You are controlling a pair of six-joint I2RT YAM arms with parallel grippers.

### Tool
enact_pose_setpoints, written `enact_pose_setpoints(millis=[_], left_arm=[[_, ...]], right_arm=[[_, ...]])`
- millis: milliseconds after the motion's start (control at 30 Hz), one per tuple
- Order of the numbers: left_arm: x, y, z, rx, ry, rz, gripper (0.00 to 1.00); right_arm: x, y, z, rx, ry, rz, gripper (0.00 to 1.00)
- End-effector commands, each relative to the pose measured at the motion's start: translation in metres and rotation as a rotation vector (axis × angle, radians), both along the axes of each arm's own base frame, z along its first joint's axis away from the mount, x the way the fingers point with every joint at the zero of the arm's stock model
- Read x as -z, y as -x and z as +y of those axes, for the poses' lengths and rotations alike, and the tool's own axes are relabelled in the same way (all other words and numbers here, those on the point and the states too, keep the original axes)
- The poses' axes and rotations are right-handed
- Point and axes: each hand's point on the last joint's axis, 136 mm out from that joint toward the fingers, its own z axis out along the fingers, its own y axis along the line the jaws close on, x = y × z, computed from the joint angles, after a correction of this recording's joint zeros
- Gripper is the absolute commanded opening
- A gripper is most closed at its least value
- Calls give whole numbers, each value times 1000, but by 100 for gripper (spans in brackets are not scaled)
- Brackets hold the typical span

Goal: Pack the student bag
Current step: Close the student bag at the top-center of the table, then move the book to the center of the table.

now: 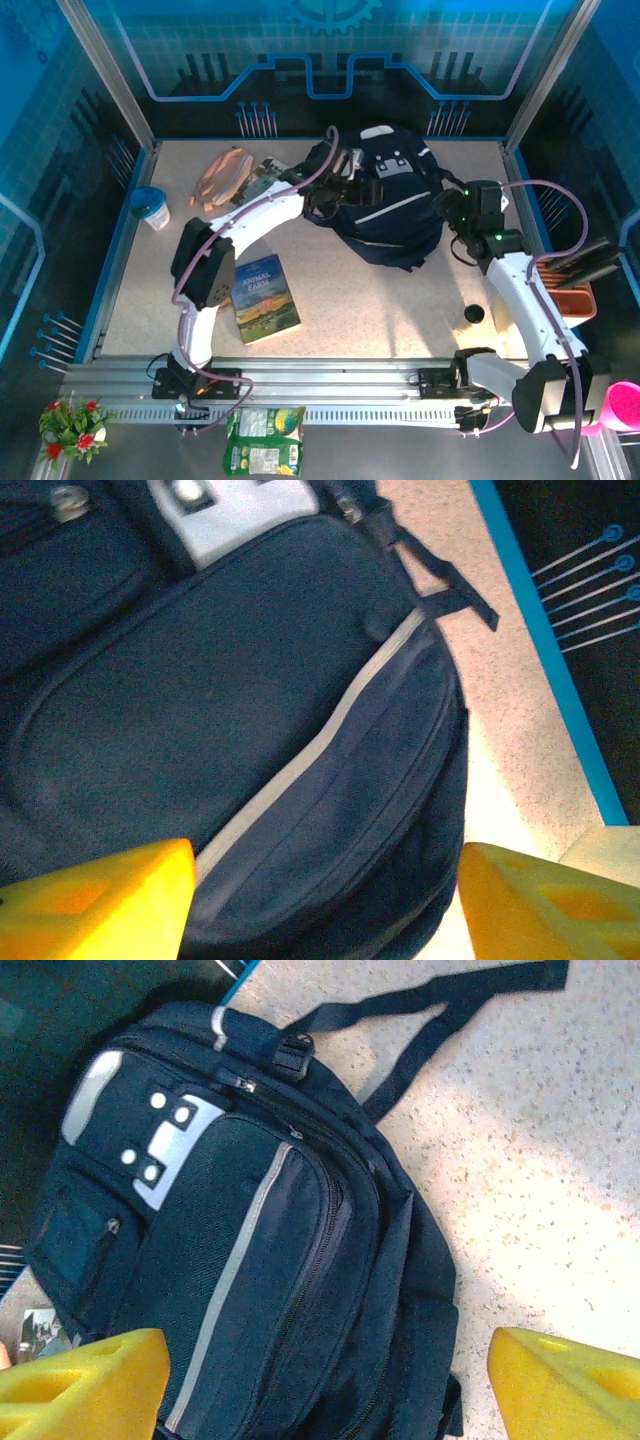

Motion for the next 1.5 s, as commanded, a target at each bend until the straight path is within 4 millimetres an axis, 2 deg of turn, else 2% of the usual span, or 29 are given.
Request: enact_pose_setpoints(millis=[0, 67, 133, 167, 233, 400, 533, 633, 733, 833, 1000, 1233, 1367, 1467], left_arm=[[-18, 11, 47, -119, 30, 16, 80], [-5, 24, 73, -167, 14, 63, 82], [9, 39, 101, -215, 8, 130, 99], [15, 44, 114, -238, 1, 150, 99], [23, 55, 140, -289, -13, 174, 99], [32, 68, 208, -458, -8, 196, 99], [31, 73, 257, -587, -6, 189, 99], [28, 75, 290, -674, -2, 182, 99], [22, 77, 312, -728, 16, 170, 99], [16, 79, 320, -725, 17, 146, 99], [14, 84, 329, -743, 2, 141, 99], [16, 85, 337, -773, -1, 150, 99], [15, 84, 336, -771, 9, 148, 99], [17, 84, 335, -769, 15, 156, 99]], right_arm=[[-2, -9, 25, -144, 46, 22, 85], [1, -17, 41, -206, 54, 29, 89], [2, -24, 59, -272, 74, 37, 96], [3, -28, 68, -304, 92, 40, 100], [3, -34, 91, -375, 133, 46, 100], [16, -42, 172, -615, 195, 86, 100], [40, -32, 245, -834, 279, 150, 100], [60, -21, 287, -973, 331, 199, 100], [81, -4, 327, -1109, 370, 246, 100], [104, 15, 362, -1242, 418, 294, 99], [139, 37, 391, -1367, 548, 384, 96], [171, 62, 412, -1525, 595, 443, 96], [189, 66, 407, -1535, 638, 502, 96], [194, 61, 395, -1498, 685, 530, 96]])
